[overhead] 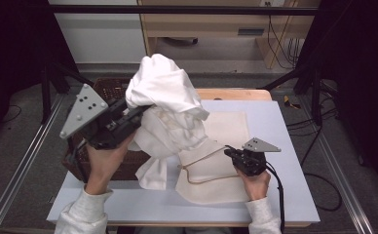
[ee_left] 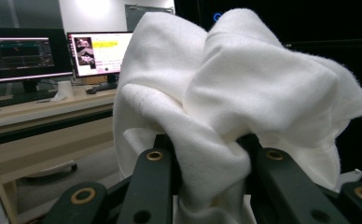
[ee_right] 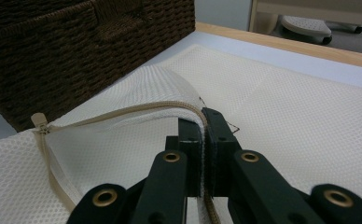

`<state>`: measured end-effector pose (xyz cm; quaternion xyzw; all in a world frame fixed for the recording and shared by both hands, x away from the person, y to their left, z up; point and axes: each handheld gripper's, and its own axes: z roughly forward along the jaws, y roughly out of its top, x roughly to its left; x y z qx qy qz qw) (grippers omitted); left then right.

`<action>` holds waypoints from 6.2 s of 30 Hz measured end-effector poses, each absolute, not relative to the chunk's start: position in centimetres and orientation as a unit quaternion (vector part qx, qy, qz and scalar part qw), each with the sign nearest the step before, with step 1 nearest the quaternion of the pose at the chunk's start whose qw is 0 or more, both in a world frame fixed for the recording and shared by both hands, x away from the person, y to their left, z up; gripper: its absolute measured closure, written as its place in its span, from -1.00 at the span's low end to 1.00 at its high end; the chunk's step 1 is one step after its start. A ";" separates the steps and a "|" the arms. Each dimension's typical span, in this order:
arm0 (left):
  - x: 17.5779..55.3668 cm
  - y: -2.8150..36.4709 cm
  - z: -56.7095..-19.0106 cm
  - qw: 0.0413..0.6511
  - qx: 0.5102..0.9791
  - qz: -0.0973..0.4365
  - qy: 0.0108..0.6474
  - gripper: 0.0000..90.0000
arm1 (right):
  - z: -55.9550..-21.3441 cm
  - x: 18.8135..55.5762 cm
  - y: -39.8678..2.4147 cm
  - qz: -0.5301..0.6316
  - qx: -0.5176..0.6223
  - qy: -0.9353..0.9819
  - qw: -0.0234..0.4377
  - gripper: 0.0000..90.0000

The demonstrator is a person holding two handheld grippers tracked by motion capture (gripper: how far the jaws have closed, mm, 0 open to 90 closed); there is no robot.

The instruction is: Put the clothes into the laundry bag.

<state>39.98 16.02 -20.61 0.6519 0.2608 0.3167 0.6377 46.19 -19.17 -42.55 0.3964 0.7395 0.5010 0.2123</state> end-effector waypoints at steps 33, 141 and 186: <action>37.7 6.7 -36.4 0.572 0.762 0.191 0.236 0.64 | -43.1 47.4 -19.4 0.496 0.415 0.727 0.232 0.94; 45.1 -1.0 -45.1 0.413 0.860 0.162 0.254 0.30 | -41.9 45.2 -18.4 0.520 0.377 0.726 0.245 0.94; 42.8 -1.3 -43.3 0.445 0.850 0.150 0.238 0.68 | -43.7 45.0 -19.1 0.520 0.402 0.720 0.222 0.94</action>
